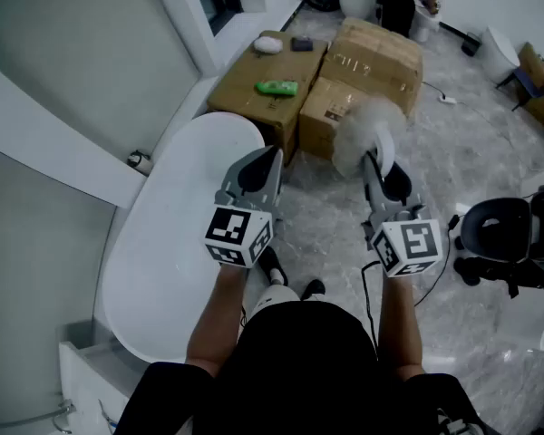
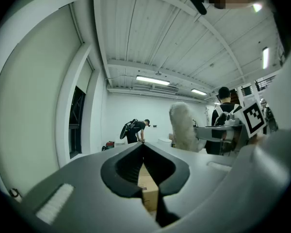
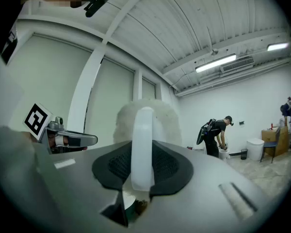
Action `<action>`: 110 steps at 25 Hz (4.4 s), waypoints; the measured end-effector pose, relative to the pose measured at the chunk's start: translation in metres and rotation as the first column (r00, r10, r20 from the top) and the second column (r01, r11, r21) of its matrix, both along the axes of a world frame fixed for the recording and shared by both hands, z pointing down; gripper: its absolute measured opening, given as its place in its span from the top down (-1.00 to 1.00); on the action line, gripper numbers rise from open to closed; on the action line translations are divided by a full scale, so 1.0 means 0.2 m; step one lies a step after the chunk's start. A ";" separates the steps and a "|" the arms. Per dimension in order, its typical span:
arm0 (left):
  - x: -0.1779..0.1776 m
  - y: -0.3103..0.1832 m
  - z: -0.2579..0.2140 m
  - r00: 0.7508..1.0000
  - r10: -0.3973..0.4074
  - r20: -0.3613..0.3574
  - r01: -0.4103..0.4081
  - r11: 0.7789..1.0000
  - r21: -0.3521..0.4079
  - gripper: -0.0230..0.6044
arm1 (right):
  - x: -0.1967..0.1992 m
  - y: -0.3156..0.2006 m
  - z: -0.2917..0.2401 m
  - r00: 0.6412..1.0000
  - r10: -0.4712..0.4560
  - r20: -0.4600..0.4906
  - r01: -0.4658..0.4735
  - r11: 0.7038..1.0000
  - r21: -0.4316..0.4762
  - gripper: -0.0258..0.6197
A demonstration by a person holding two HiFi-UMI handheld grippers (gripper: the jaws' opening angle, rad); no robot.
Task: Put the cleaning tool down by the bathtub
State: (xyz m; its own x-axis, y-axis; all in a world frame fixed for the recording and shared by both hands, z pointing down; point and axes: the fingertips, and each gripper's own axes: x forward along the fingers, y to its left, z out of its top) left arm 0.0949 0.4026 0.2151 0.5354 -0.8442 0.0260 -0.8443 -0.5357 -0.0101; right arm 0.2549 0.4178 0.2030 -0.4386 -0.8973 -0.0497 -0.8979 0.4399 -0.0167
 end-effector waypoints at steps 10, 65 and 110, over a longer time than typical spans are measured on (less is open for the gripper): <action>0.03 0.11 -0.03 1.000 0.011 0.003 -0.011 1.000 0.005 0.93 | 0.01 0.12 0.00 1.000 -0.006 -0.006 0.006 1.000 0.006 0.64; -0.52 -1.18 0.03 0.999 0.036 -0.039 -0.038 0.999 -0.035 0.93 | -0.51 -1.16 -0.07 1.000 -0.001 0.022 0.002 1.000 -0.020 0.63; -0.33 -2.44 0.12 0.965 -0.262 -0.008 0.261 0.963 -0.073 0.93 | -0.37 -2.73 0.04 0.949 -0.311 0.042 0.314 0.947 -0.071 0.63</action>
State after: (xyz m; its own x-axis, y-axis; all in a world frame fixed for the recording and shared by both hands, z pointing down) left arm 0.0293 -0.0845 0.2385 0.2974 -0.9511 0.0833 -0.9547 -0.2954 0.0359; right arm 0.1816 -0.1273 0.2111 -0.6970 -0.7171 -0.0044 -0.7142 0.6947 -0.0854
